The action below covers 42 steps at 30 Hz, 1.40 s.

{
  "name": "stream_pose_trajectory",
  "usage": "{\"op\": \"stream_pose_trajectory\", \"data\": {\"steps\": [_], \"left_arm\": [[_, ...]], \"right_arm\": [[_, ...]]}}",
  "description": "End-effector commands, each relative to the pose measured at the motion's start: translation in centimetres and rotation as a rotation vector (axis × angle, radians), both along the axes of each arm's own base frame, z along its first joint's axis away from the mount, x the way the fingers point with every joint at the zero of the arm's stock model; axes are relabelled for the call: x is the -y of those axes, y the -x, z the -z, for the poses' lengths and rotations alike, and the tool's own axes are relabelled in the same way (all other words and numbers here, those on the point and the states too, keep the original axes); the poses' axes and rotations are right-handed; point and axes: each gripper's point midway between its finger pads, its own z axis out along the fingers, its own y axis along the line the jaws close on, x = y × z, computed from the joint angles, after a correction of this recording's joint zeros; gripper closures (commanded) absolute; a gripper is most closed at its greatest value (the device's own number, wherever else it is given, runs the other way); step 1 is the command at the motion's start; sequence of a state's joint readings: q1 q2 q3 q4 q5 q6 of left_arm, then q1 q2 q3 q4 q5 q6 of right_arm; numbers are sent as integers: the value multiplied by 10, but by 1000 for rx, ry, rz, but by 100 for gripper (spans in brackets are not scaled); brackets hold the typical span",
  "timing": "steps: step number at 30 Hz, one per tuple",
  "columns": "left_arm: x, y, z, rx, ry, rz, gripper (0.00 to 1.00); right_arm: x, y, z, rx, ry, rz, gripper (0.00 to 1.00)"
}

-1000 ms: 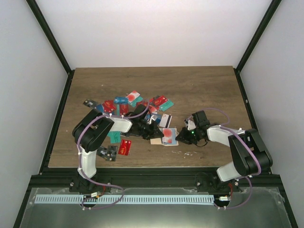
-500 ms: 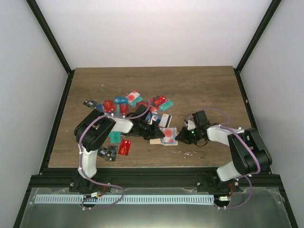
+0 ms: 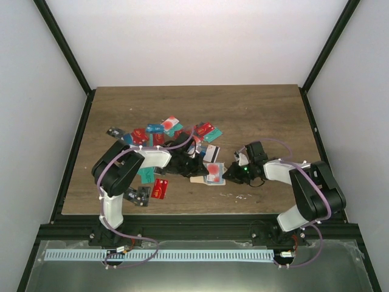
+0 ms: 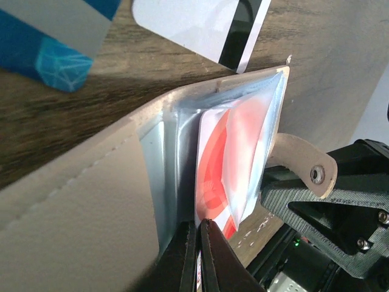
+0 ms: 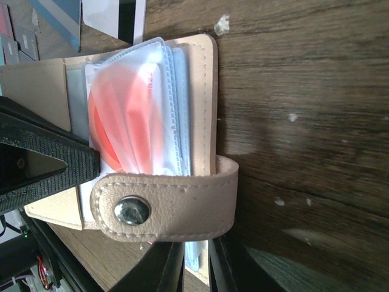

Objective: Put the credit cards into the card holder
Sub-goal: Insert the credit card into the card holder.

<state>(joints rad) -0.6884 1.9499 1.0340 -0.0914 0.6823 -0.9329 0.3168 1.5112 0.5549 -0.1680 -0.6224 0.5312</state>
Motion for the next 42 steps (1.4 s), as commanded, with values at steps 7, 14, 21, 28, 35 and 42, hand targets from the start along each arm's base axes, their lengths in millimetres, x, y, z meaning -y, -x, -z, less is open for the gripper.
{"op": "stream_pose_trajectory", "data": {"steps": [7,14,21,28,35,42], "left_arm": [[-22,7,4,20,-143,38,96],[-32,6,0,46,-189,32,96],[-41,9,0,54,-223,28,96],[-39,1,6,72,-212,-28,96],[-43,1,-3,96,-213,-57,96],[-43,1,3,95,-214,-99,96]], "right_arm": [[23,24,50,-111,169,3,85],[27,29,60,-145,197,2,86],[28,31,67,-178,207,8,87],[25,34,67,-191,183,10,86],[25,34,67,-197,183,16,87],[24,35,68,-207,174,21,87]]}}
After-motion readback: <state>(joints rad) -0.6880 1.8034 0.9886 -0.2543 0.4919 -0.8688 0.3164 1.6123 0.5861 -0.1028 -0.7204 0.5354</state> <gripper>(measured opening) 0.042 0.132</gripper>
